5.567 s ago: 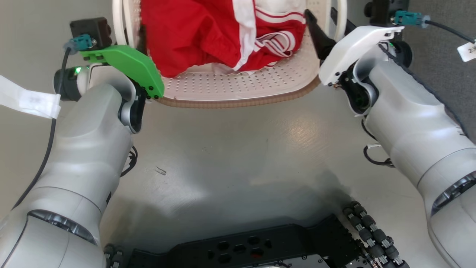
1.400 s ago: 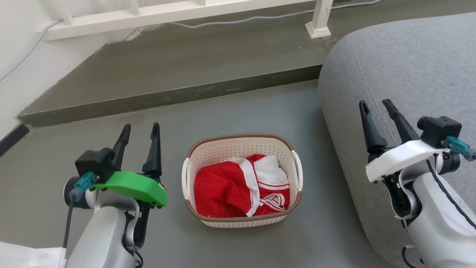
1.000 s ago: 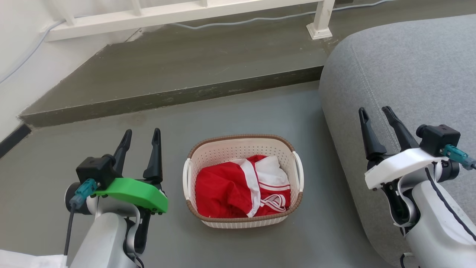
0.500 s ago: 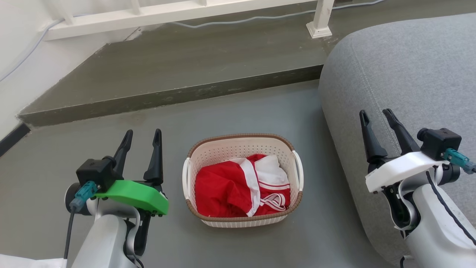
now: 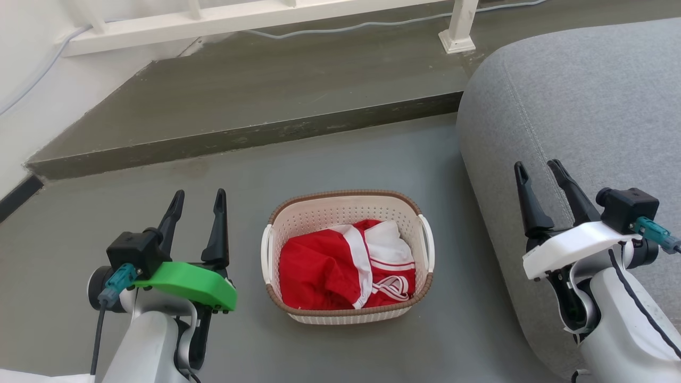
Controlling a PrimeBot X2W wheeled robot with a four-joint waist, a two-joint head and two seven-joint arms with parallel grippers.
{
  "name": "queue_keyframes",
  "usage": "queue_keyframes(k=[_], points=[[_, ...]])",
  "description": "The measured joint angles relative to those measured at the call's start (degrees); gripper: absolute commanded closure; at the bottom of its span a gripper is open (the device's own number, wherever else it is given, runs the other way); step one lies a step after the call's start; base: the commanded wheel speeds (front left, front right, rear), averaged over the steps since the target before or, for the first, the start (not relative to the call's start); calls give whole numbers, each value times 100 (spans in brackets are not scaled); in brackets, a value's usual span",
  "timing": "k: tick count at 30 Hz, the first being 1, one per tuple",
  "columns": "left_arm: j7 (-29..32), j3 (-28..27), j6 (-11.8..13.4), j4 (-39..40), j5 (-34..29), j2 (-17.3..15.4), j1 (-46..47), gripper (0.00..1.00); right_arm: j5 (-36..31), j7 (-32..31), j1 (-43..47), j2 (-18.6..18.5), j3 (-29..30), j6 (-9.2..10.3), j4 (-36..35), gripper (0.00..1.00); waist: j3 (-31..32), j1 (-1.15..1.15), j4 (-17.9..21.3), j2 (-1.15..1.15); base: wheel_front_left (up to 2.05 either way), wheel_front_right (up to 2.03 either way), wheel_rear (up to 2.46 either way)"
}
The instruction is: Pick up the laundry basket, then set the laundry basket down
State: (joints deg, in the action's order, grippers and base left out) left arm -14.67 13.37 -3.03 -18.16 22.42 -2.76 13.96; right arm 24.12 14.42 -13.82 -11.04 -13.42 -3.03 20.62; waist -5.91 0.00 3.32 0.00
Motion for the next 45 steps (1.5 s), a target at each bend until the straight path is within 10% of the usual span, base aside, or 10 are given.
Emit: queue_keyframes(k=[9,10,45], points=[[0,-43,0,1,-16,11,-9,0,-51,0,26,44,66,-58,1,0,-3,0,-10,0,0,0,0],[0,-47,-7,14,-21,11,-11,100,-52,0,27,51,75,-58,1,100,-2,0,-9,0,0,0,0],[662,-553,-102,-174,2033,45,-253,100,1958,-652,365,378,677,-116,153,100,180,0,-109,0,0,0,0]])
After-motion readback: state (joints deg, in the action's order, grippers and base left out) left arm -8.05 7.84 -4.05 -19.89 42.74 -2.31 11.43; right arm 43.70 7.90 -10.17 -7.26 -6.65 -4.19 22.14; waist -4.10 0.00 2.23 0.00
